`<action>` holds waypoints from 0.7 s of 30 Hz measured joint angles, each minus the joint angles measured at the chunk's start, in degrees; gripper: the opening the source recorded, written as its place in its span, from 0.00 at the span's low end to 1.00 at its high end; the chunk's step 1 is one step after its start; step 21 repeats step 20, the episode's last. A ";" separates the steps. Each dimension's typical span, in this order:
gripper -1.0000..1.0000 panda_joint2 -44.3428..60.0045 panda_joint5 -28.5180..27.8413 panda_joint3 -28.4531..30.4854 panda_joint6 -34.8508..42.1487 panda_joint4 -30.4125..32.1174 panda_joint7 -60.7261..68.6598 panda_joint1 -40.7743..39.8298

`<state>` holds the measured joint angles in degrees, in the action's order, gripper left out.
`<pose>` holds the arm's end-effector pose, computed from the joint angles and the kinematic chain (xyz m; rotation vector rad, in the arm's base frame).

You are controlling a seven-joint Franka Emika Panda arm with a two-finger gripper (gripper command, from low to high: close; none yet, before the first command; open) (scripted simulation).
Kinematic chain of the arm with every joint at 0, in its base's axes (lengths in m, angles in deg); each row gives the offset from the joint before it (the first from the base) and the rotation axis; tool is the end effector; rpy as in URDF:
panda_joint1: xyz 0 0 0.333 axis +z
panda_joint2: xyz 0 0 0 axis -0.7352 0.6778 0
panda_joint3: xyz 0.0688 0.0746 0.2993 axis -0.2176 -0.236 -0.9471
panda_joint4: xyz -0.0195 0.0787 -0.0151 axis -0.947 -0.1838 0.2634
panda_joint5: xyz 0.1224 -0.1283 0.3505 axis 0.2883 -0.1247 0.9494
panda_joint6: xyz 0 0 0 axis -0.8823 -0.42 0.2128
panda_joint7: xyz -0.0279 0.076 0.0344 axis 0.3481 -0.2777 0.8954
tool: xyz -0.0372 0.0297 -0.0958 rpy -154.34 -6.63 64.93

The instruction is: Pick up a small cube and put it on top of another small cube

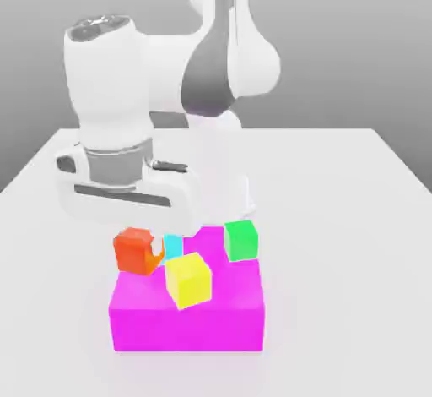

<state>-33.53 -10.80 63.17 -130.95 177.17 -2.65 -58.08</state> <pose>0.3713 -0.1234 0.3037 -2.5101 1.7702 0.0432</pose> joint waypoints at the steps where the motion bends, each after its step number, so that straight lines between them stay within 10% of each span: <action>1: 0.00 -2.08 -0.11 0.12 0.96 1.08 -0.74 -0.74; 10: 0.00 -20.51 -3.38 -4.24 9.16 11.26 -7.05 -4.51; 16: 0.00 -13.55 -4.55 -6.39 -1.95 15.17 -8.24 -4.96; 17: 1.00 -11.86 -4.59 -6.41 -4.22 15.73 -8.26 -4.99; 21: 1.00 -11.86 -4.59 -6.41 -4.22 15.73 -8.26 -4.99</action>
